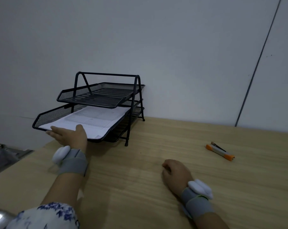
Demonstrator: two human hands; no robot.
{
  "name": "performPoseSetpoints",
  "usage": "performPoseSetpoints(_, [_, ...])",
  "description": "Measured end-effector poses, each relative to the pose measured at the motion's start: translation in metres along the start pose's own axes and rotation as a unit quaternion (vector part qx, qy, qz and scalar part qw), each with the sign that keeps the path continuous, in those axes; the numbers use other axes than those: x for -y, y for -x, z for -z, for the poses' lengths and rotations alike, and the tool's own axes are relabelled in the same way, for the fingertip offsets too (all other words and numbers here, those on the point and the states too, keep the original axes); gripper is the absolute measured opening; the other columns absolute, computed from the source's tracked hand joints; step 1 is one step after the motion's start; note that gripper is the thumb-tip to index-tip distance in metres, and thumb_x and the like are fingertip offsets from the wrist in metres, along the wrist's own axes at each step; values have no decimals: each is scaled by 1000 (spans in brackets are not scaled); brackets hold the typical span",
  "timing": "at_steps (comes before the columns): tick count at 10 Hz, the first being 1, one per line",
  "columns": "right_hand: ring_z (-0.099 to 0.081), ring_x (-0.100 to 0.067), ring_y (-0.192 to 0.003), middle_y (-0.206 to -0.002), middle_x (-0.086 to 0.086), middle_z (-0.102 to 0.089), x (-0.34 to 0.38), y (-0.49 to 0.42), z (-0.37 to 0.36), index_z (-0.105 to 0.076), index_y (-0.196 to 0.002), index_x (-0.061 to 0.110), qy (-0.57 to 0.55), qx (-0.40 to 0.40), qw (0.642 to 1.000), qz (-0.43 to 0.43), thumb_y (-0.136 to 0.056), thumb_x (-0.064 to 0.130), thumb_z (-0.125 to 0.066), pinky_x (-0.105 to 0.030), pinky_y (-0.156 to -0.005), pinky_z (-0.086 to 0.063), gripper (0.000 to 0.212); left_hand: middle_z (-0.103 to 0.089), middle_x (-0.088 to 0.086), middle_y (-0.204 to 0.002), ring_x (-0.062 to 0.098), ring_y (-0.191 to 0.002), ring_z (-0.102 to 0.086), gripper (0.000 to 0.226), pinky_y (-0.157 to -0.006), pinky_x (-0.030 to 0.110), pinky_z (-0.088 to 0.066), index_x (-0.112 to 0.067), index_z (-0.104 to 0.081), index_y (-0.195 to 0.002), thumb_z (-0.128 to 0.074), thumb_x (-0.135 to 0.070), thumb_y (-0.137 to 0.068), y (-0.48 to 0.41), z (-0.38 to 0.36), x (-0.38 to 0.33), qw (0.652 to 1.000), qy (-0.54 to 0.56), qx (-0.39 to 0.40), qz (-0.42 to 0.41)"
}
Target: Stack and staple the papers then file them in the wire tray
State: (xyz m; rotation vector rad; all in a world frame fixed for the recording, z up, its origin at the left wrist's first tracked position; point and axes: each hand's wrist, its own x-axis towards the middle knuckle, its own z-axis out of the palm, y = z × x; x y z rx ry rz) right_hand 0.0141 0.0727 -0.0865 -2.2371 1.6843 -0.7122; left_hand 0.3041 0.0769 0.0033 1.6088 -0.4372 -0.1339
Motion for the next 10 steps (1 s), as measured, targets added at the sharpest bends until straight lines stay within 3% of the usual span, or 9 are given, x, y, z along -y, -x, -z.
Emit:
performPoseSetpoints(3, [-50,-17,-116,-125,2,-58,0,0,2,-58,-114,22,-7,-4,1000,5,-87,27,-47,-22,-94,-36,29,-4,18,-159,33,-146,-8,68,-119,45,-14,1,-4,-148,-41,-15,-93,-15,-26,3,990,-34,133,-16])
performPoseSetpoints(5, [-51,-17,-115,-125,2,-59,1,1,1,-58,-113,21,-10,-10,1000,7,-87,27,-48,-22,-95,-36,29,-16,26,-154,39,-142,-18,58,-117,48,-18,8,-16,-143,-40,-9,-93,-8,-45,2,969,-70,235,-33])
performPoseSetpoints(6, [-51,-18,-115,-123,1,-60,-1,0,1,-59,-112,21,-24,-8,1000,1,-86,26,-49,-24,-95,-37,28,2,21,-158,35,-146,-5,68,-119,45,-12,5,-5,-147,-43,-16,-95,-1,-54,0,965,-102,239,-27])
performPoseSetpoints(7, [-51,-18,-114,-123,2,-60,-3,-1,1,-59,-111,21,-26,-8,1000,4,-85,26,-49,-23,-95,-37,29,8,18,-159,35,-146,-3,71,-119,45,-11,3,-2,-147,-43,-20,-95,-2,-57,-1,965,-117,235,-20])
performPoseSetpoints(9, [-50,-17,-117,-126,3,-58,-4,-2,4,-60,-111,22,-49,8,999,-9,-86,26,-48,-23,-97,-36,28,-28,25,-148,42,-130,-35,56,-109,46,-31,8,-27,-138,-42,-17,-91,10,-59,-9,972,-82,220,-3])
performPoseSetpoints(10, [-52,-16,-116,-124,3,-61,-1,-1,6,-64,-107,23,-104,11,993,-48,-86,23,-49,-22,-97,-38,26,-41,23,-138,29,-106,-45,47,-85,33,-34,7,-36,-132,-43,-15,-91,30,-59,-13,969,-32,246,23])
